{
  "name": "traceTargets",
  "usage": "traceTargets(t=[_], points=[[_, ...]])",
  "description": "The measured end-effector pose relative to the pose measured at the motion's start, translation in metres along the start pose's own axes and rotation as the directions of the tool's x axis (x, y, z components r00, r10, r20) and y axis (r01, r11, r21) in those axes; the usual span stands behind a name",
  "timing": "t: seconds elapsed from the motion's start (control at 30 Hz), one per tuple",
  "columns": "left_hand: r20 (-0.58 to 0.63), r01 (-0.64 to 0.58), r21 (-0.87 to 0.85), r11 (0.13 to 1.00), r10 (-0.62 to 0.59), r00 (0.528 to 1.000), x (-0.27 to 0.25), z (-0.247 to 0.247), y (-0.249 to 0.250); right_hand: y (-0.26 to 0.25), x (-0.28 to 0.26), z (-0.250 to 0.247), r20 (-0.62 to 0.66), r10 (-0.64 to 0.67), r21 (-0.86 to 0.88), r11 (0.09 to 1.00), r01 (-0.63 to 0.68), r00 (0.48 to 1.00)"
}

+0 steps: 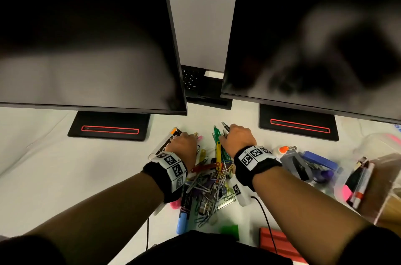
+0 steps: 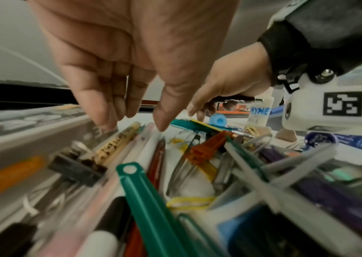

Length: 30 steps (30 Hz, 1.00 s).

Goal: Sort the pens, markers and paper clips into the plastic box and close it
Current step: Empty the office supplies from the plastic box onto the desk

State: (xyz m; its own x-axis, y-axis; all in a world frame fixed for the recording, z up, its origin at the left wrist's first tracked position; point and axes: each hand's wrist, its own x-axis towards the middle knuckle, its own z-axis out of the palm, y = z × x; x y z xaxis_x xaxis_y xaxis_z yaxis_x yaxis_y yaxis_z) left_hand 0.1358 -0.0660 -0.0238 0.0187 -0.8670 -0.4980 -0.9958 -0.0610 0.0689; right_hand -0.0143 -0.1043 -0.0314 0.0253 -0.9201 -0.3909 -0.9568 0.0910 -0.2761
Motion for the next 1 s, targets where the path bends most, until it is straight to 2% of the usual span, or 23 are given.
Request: traceTargets(t=[0.17,0.4,0.6,0.7,0.87,1.0], points=[[0.098,0.013,-0.005,1.0,-0.013,0.995,0.014,-0.001,-0.003,-0.009,0.008,0.001,0.087,0.056,-0.041,0.998,-0.052,0.995],[0.076,0.025,-0.071,0.997,-0.019,0.997,0.02,0.005,-0.002,-0.008,0.006,0.004,0.155,0.108,-0.014,0.994,-0.108,0.982],[0.067,0.022,-0.084,0.996,-0.017,0.998,0.021,0.015,0.0,-0.007,-0.003,0.007,0.134,0.041,-0.096,0.995,-0.028,0.99],[0.027,-0.011,-0.088,0.996,0.014,1.0,0.019,0.022,-0.002,-0.007,-0.008,0.008,0.133,0.042,-0.097,0.995,-0.029,0.99],[0.07,0.011,-0.165,0.986,0.0,0.998,0.018,0.023,-0.003,-0.001,-0.012,0.002,0.129,0.087,0.027,0.995,-0.091,0.988],[0.064,0.035,-0.119,0.992,-0.027,0.998,0.018,0.028,-0.005,0.009,-0.014,-0.007,0.087,0.068,0.157,0.984,-0.081,0.994]])
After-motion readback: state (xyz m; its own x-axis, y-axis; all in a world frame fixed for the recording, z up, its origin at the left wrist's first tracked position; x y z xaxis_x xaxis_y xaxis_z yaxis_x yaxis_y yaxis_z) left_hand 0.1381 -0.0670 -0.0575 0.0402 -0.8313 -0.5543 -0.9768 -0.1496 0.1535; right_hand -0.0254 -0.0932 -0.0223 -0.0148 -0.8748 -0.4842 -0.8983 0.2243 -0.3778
